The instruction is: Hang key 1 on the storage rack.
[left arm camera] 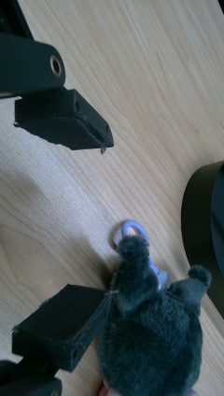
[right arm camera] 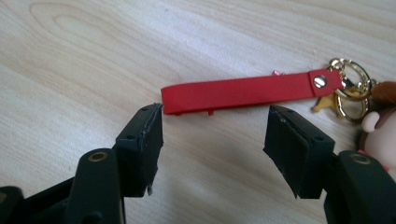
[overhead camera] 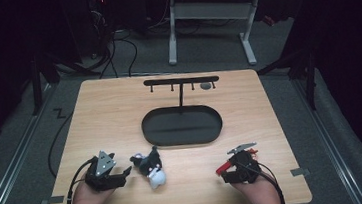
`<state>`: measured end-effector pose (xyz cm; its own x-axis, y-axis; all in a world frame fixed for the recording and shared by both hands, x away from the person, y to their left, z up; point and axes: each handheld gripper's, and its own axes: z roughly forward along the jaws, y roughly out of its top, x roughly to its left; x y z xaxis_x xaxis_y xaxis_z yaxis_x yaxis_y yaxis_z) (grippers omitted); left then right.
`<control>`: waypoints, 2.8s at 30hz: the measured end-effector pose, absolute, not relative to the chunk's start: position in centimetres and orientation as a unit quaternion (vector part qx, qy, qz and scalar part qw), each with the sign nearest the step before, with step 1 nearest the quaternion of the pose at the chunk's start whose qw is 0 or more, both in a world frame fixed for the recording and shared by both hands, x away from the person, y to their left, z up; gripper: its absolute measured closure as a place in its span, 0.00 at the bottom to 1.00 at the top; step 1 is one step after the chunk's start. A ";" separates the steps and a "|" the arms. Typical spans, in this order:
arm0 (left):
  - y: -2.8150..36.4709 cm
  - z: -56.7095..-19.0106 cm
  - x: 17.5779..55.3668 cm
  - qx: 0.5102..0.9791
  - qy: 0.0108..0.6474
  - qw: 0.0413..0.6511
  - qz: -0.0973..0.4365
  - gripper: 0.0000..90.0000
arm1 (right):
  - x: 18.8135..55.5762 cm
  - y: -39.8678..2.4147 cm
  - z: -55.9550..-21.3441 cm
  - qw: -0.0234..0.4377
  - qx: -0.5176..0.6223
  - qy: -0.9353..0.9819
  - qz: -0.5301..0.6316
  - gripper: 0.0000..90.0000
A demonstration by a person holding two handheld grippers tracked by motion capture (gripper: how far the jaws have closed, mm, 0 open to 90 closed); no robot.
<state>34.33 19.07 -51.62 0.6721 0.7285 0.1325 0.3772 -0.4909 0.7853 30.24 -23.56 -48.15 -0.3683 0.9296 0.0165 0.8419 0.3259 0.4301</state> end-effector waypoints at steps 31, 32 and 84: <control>18.7 -51.8 34.6 0.836 0.328 0.375 0.229 0.26 | 29.2 -26.3 -46.9 0.112 0.552 0.814 0.141 0.44; 18.7 -51.9 34.6 0.837 0.328 0.375 0.227 0.26 | 29.2 -26.5 -46.8 0.111 0.555 0.812 0.141 0.44; 19.0 -51.7 34.5 0.837 0.333 0.380 0.212 0.26 | 35.7 -30.2 -48.2 0.089 0.632 0.766 0.077 0.56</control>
